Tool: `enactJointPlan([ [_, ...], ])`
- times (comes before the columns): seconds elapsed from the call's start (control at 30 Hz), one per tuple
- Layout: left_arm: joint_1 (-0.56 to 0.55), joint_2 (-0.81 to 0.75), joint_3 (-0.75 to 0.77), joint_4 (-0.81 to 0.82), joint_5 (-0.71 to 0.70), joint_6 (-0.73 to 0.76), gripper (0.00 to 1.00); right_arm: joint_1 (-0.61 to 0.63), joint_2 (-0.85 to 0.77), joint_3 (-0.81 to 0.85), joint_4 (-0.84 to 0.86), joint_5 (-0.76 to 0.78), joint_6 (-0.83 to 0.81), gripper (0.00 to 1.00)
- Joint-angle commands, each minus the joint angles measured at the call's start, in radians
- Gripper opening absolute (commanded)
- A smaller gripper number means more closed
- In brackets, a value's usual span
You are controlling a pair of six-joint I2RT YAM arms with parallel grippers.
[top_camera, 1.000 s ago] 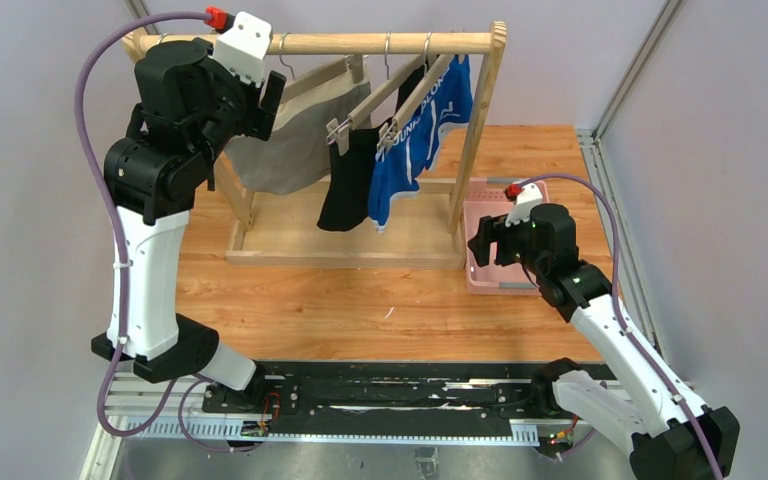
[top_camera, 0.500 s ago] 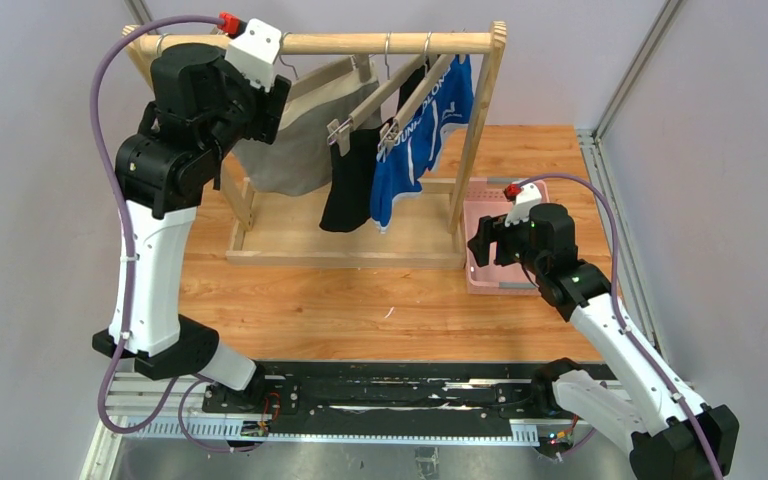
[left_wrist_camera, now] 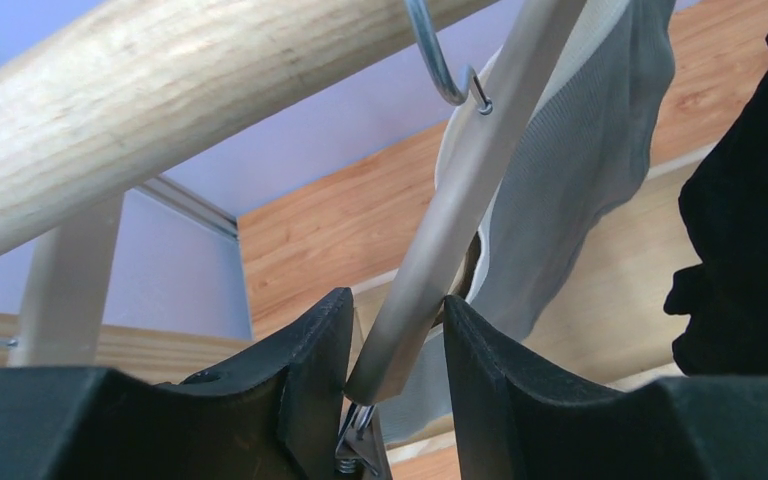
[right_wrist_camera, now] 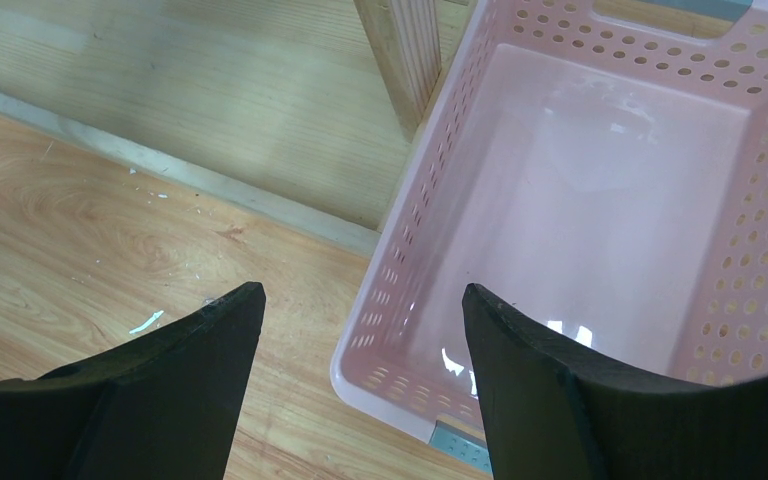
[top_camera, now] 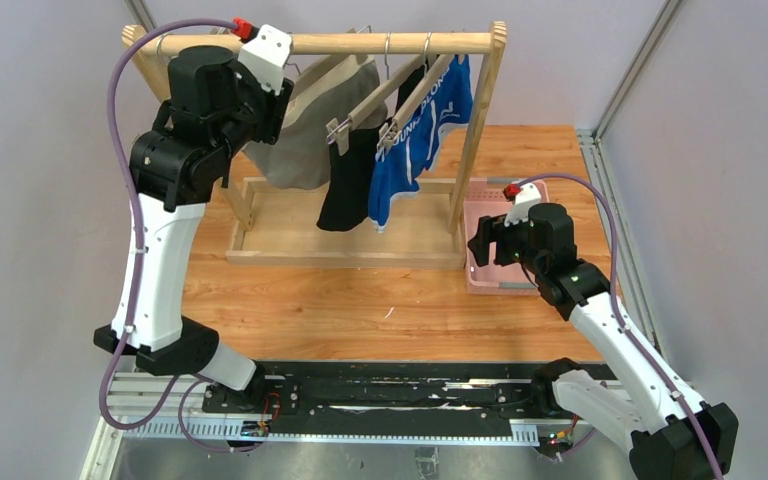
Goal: Remove the underwear clipped to the hanger
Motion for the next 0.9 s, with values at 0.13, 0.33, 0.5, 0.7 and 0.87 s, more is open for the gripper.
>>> enactJointPlan([
  [0.13,0.005,-0.034,-0.033,0.069,0.04,-0.02,0.36,0.02,-0.001,-0.017,0.006,0.019,-0.014,0.75],
  [0.33,0.005,-0.065,-0.07,0.132,0.021,-0.031,0.17,0.021,0.015,-0.02,0.006,0.015,-0.014,0.75],
  [0.5,0.005,-0.105,-0.132,0.193,0.058,-0.036,0.04,0.022,0.027,-0.017,0.007,0.02,-0.011,0.75],
  [0.7,0.004,-0.109,-0.149,0.204,0.092,-0.028,0.0,0.023,0.043,-0.01,0.006,0.016,-0.013,0.75],
  [0.87,0.005,-0.117,-0.146,0.252,0.101,-0.042,0.0,0.025,0.05,-0.013,0.012,0.01,-0.011,0.75],
])
